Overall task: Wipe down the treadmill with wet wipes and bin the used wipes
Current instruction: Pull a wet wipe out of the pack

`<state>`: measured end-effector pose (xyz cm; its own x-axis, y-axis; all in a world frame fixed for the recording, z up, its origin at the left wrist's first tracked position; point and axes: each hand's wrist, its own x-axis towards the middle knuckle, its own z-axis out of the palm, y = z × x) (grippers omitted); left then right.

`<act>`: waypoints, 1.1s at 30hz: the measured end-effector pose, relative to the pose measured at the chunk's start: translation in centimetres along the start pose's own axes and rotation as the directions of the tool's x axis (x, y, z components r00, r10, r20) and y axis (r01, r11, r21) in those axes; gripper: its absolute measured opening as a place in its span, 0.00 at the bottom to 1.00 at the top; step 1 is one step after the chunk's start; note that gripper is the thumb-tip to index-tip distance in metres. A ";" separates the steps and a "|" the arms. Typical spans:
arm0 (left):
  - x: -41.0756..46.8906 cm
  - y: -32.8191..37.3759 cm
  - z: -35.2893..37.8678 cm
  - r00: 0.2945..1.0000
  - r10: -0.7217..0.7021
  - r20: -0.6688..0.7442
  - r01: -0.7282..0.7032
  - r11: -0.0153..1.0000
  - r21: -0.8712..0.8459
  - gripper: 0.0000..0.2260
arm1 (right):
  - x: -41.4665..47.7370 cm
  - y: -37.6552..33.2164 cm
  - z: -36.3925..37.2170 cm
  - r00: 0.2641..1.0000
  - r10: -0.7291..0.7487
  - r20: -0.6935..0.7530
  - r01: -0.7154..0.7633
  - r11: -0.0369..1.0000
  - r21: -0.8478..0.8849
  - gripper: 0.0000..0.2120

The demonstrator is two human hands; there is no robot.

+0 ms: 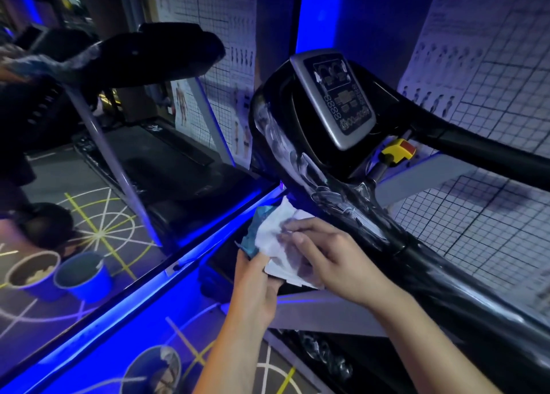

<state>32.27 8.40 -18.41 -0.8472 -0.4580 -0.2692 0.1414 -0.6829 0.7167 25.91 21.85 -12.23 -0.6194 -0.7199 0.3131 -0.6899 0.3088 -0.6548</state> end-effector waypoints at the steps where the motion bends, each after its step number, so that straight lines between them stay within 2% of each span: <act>1: -0.1 0.0 0.1 1.000 0.000 0.003 0.000 1.000 -0.005 0.29 | -0.1 0.2 -0.4 1.000 0.007 0.011 -0.007 1.000 0.014 0.11; 2: -0.1 0.0 0.1 1.000 -0.001 0.011 0.001 1.000 0.000 0.29 | -0.2 0.3 -0.6 0.999 0.017 0.027 -0.018 0.999 0.033 0.10; 4: -0.1 -0.4 0.0 1.000 -0.015 0.014 0.015 1.000 0.026 0.23 | -0.1 0.5 -0.7 0.997 0.045 0.067 -0.052 0.994 0.100 0.16; 6: -0.4 -0.6 0.1 0.999 -0.030 0.014 0.030 0.999 0.033 0.19 | 0.1 0.9 -0.4 0.997 0.045 0.059 -0.050 0.996 0.070 0.18; 9: -0.9 -0.5 0.4 0.999 -0.042 0.034 0.041 0.999 0.035 0.18 | 0.2 0.8 0.3 0.995 -0.015 -0.095 0.004 0.994 -0.113 0.16; 12: -1.4 -0.3 1.1 1.000 -0.022 -0.005 0.023 0.997 0.080 0.23 | 0.2 -0.2 0.3 0.977 0.003 -0.213 -0.024 0.995 -0.097 0.11; 15: -1.7 -0.1 1.2 0.999 -0.025 -0.036 0.028 0.996 0.087 0.28 | 0.3 -1.2 -0.2 0.955 0.115 -0.275 -0.128 0.991 -0.029 0.10; 19: -1.6 0.0 0.6 0.999 -0.028 -0.039 0.029 0.999 0.016 0.20 | 0.4 -2.6 -1.6 0.937 0.128 -0.324 -0.164 0.983 -0.086 0.05; 23: -1.8 -0.4 0.5 0.995 0.029 -0.095 -0.024 0.998 0.053 0.21 | 0.4 -3.8 -2.5 0.918 0.296 -0.264 -0.245 0.947 0.210 0.12; 26: -2.2 -0.4 0.7 0.990 0.065 -0.128 -0.058 0.997 0.058 0.29 | 0.4 -3.9 -2.0 0.873 0.401 -0.277 -0.333 0.906 0.261 0.15; 28: -2.4 -0.4 0.8 0.988 0.070 -0.135 -0.067 0.997 0.028 0.30 | 0.3 -3.5 -1.0 0.843 0.469 -0.262 -0.398 0.873 0.282 0.14; 31: -2.5 -0.5 0.9 0.988 0.059 -0.142 -0.056 0.998 0.026 0.31 | 0.1 -3.0 0.4 0.792 0.582 -0.185 -0.467 0.772 0.430 0.12; 33: -2.7 -0.3 1.0 0.990 0.044 -0.133 -0.040 0.999 0.030 0.35 | 0.0 -3.3 0.6 0.760 0.636 -0.136 -0.482 0.691 0.539 0.09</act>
<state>34.01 10.44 -17.27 -0.7643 -0.5594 -0.3208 0.1602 -0.6467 0.7458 28.39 20.44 -10.55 -0.9602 -0.2662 -0.0849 0.0238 0.2248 -0.9741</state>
